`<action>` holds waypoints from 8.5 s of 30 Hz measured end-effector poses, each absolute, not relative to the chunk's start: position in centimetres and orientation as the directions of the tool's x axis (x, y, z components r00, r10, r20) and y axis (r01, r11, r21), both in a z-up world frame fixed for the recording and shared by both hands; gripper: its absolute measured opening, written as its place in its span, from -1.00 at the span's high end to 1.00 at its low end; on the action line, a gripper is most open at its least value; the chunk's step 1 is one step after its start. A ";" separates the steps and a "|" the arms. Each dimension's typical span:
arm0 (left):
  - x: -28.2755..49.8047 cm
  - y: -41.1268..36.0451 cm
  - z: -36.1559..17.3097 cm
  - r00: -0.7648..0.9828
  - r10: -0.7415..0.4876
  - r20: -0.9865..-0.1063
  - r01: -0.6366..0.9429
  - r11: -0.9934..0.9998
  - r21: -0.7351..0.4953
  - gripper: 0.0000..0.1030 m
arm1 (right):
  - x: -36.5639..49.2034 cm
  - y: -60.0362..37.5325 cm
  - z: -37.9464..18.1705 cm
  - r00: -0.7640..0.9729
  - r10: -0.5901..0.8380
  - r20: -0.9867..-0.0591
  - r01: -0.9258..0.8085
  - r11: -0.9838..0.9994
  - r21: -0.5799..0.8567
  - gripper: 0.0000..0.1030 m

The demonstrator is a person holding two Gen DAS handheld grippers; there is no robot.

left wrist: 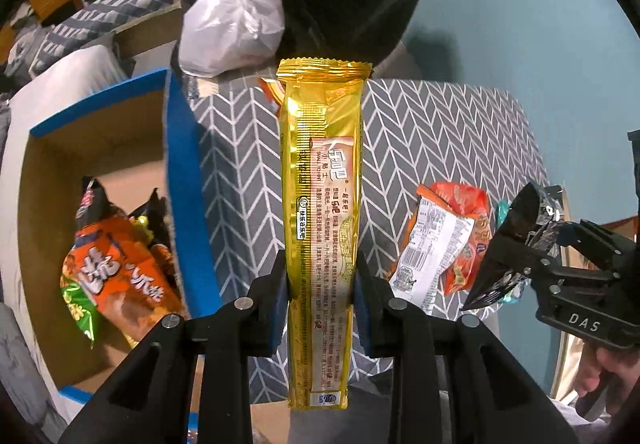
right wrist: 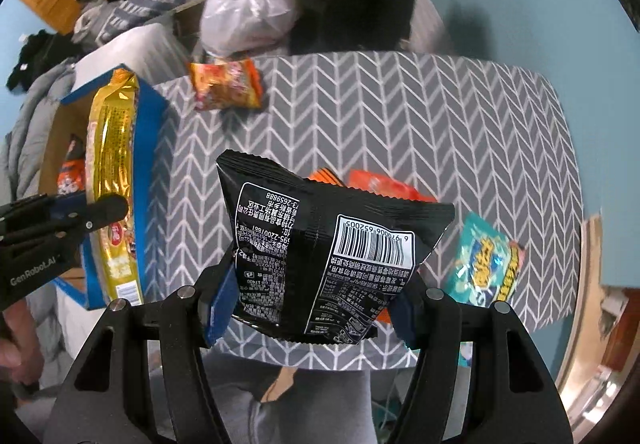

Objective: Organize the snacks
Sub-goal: 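Lift both held packets and carry them over the box, then open both tools to drop wafer bar and black bag into box, then move both open tools back over the remaining snacks on the table, then grasp white-and-orange chip bag with left tool while right tool grasps teal fish-snack bag, then lift both held bags and carry them over the box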

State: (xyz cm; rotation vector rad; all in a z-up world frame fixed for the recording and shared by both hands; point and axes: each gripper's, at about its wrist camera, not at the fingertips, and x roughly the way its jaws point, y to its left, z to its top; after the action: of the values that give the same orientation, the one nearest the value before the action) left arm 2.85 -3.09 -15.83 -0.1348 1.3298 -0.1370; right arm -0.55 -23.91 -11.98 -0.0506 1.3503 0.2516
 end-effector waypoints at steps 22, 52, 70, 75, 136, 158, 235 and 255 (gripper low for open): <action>0.1 6.9 -10.7 0.329 -0.102 -0.939 -0.230 0.956 -0.184 0.44 | 3.1 -11.5 -10.5 0.110 0.342 -0.933 -0.484 0.839 0.250 -0.26; -1.2 18.6 -15.6 0.267 -0.010 -0.964 -0.430 0.894 -0.128 0.44 | 3.7 7.0 -15.5 -0.062 0.319 -0.946 -0.705 0.657 0.268 -0.26; -1.5 20.6 -15.1 0.282 0.033 -0.959 -0.488 0.865 -0.114 0.00 | 6.0 9.1 -14.1 0.020 0.289 -0.957 -0.718 0.670 0.187 -0.46; -1.8 20.5 -14.2 0.291 0.038 -0.956 -0.497 0.860 -0.117 -0.12 | 6.4 8.8 -12.8 0.052 0.284 -0.957 -0.724 0.671 0.160 -0.49; 4.7 -6.1 -12.3 0.174 -0.198 -0.965 0.112 0.977 -0.180 -0.57 | 1.5 -31.7 -11.3 0.114 0.100 -0.988 0.012 0.995 0.102 -0.67; 6.0 -14.8 -20.7 0.002 -0.246 -0.969 0.171 0.955 -0.242 -0.57 | -1.2 -44.7 -22.2 -0.018 0.088 -0.996 0.296 0.952 0.079 -0.67; 5.1 -8.1 -16.9 0.148 -0.120 -0.982 0.116 0.988 -0.104 0.21 | 1.5 -33.8 -12.1 0.177 0.024 -0.984 -0.064 0.998 0.013 -0.23; 2.1 -1.4 -14.1 0.208 -0.112 -0.972 -0.055 0.991 -0.126 0.21 | 2.8 -22.5 -9.9 0.173 0.171 -0.970 -0.299 0.947 0.113 -0.23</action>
State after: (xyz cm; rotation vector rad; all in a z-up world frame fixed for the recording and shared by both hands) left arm 2.14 -1.36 -14.07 -0.1436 1.3619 -0.0402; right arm 2.77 -22.47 -9.92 -0.1117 1.3571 0.3343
